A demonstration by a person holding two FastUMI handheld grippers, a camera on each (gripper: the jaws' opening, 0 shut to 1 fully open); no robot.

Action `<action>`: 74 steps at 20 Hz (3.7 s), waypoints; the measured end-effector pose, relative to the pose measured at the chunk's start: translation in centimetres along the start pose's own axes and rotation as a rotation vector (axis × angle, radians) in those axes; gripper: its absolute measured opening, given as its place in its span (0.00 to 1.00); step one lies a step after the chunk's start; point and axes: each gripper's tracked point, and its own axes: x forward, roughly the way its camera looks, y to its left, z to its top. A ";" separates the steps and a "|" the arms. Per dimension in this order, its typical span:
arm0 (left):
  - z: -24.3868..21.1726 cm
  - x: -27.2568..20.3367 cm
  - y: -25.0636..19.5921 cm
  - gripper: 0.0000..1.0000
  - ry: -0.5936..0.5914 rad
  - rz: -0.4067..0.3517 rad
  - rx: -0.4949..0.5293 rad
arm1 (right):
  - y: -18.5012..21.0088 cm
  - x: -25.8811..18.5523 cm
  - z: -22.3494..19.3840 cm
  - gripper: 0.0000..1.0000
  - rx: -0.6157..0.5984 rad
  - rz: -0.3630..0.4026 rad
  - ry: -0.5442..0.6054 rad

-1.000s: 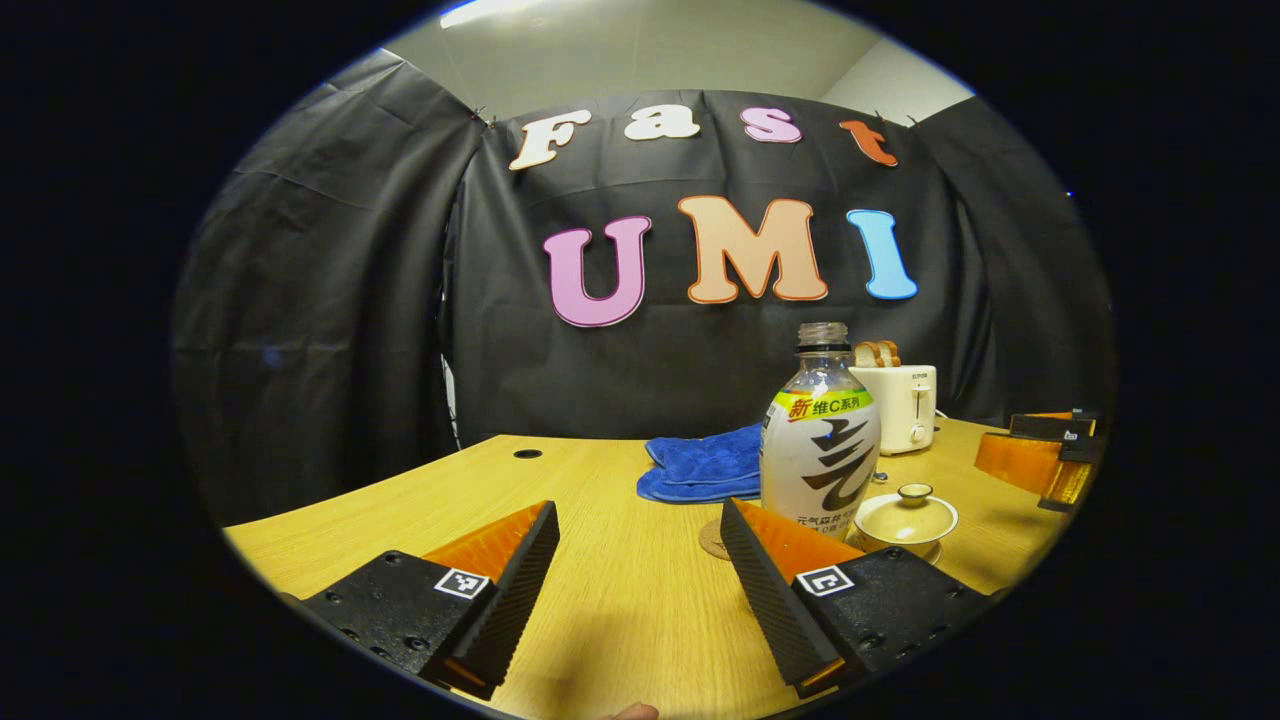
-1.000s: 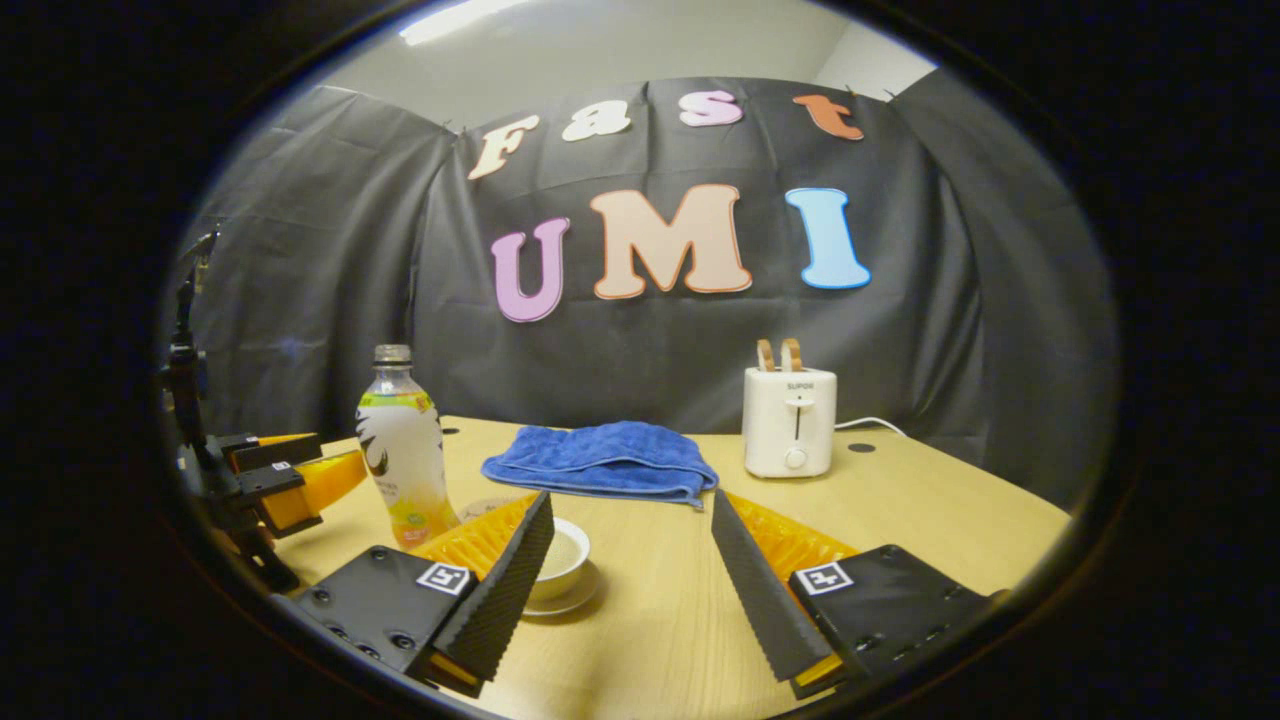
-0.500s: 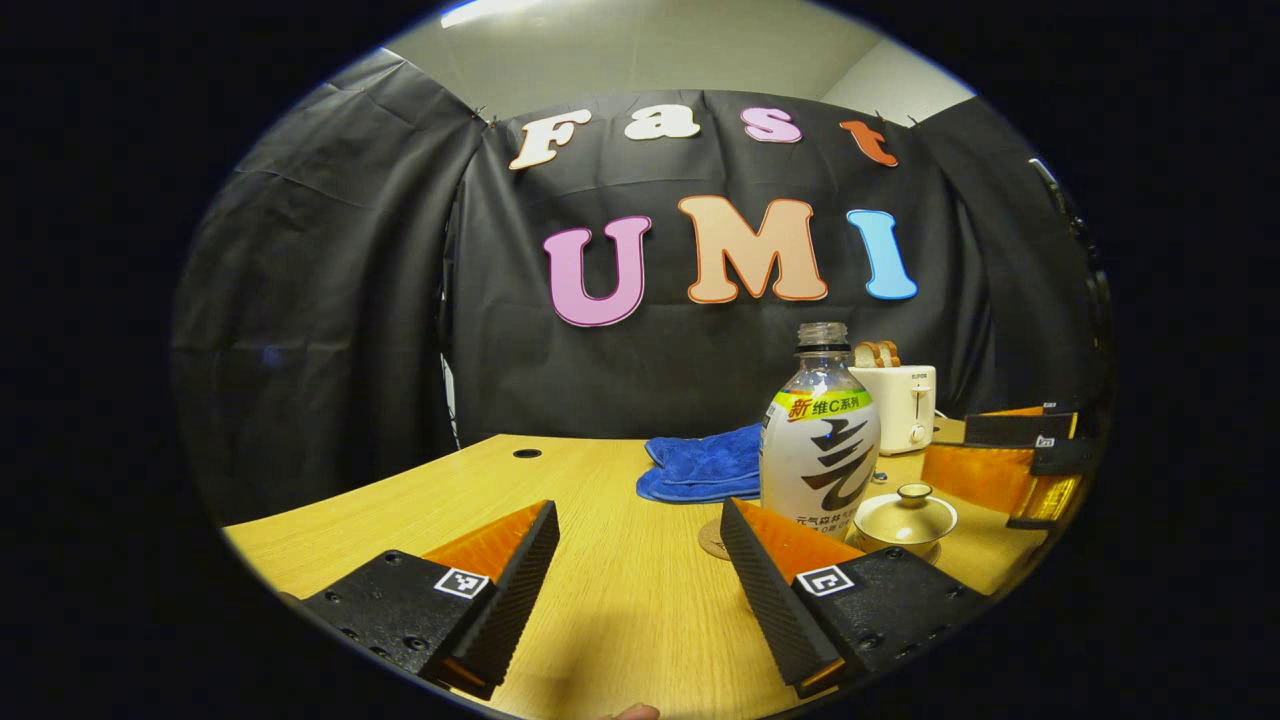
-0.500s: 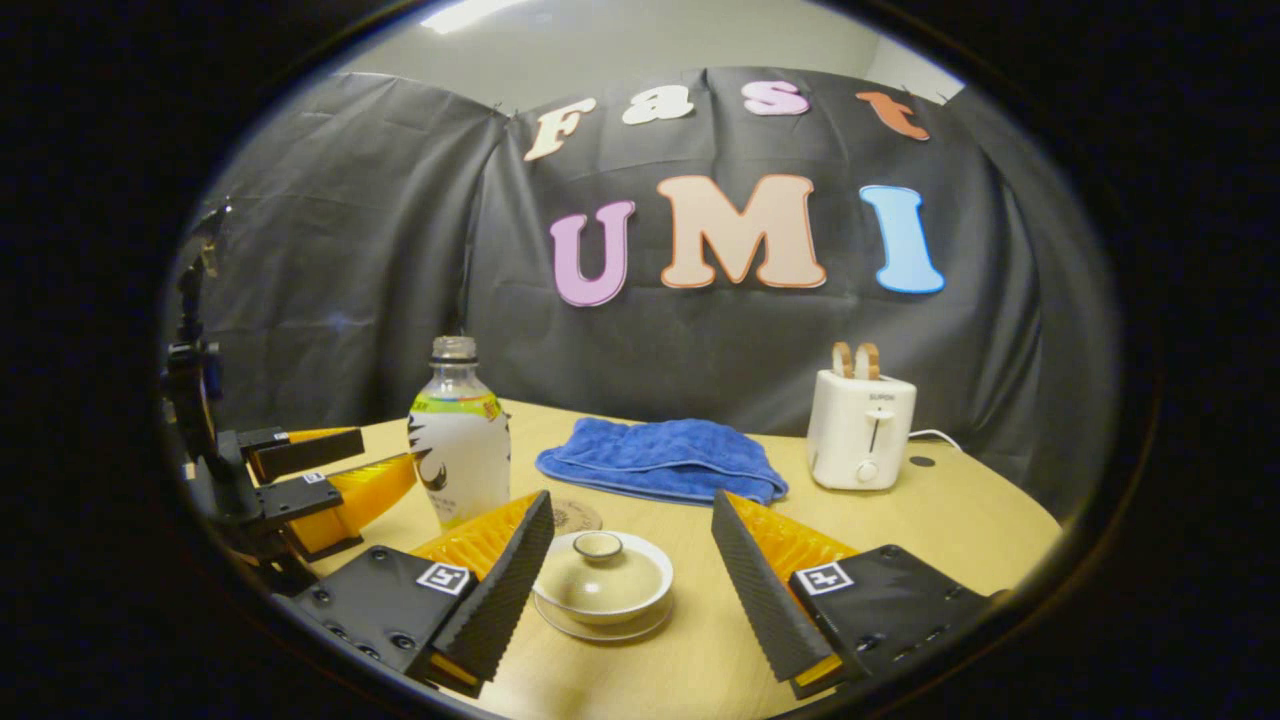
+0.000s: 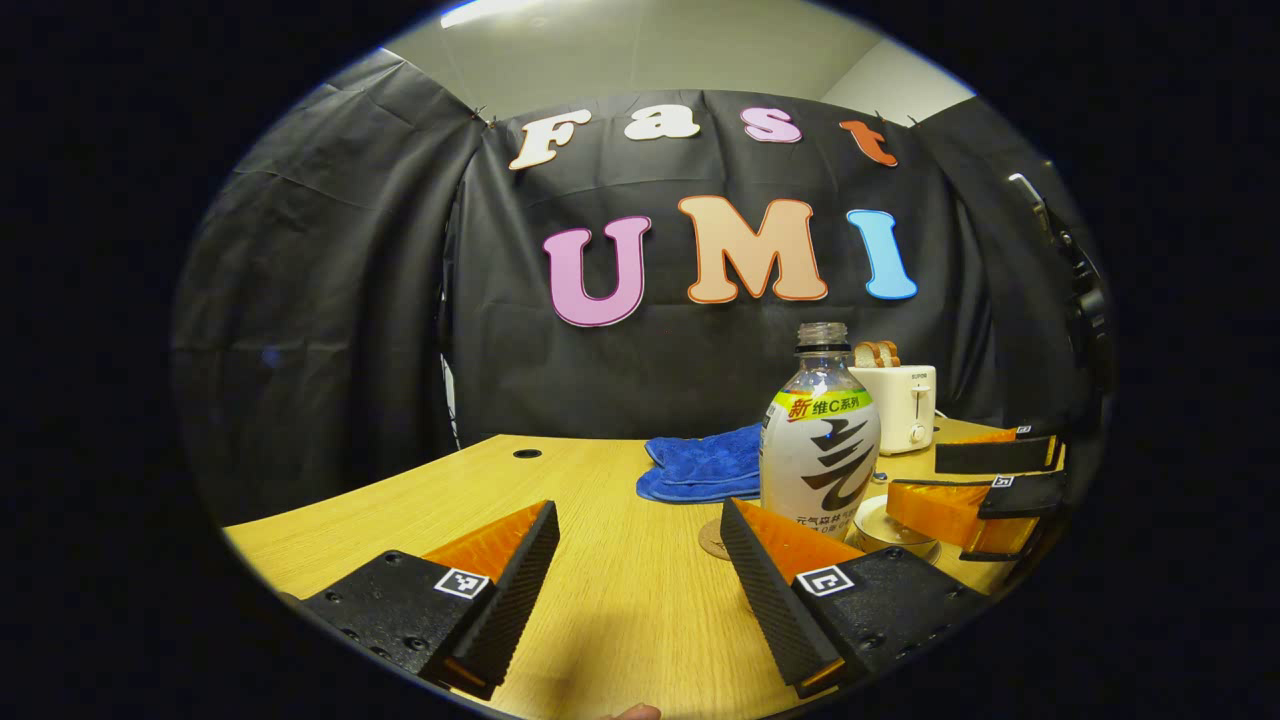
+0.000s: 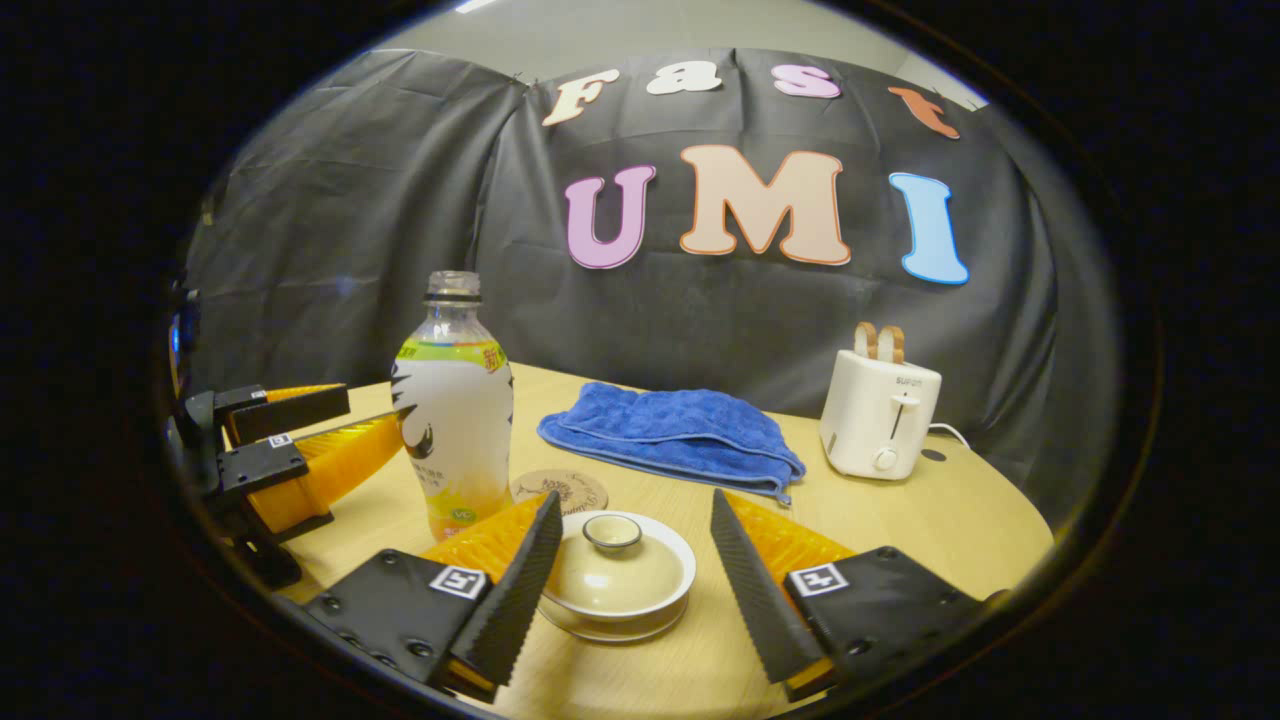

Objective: Open the teacup lid with one hand, grasp the water bottle and pour water into the teacup with the other hand; after pouring, place the water bottle on the coaster and then close the teacup lid.

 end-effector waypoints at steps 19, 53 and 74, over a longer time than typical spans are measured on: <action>0.1 0.0 0.0 0.95 0.003 0.000 -0.001 | 1.3 1.3 -0.7 0.39 -0.059 0.037 0.023; -1.5 0.6 -9.5 0.94 0.137 -0.348 -0.059 | -6.7 -6.2 4.0 0.32 0.121 -0.035 -0.112; -0.2 2.2 -6.9 0.56 0.121 -0.307 0.272 | -9.6 -7.8 3.7 0.32 0.202 -0.087 -0.134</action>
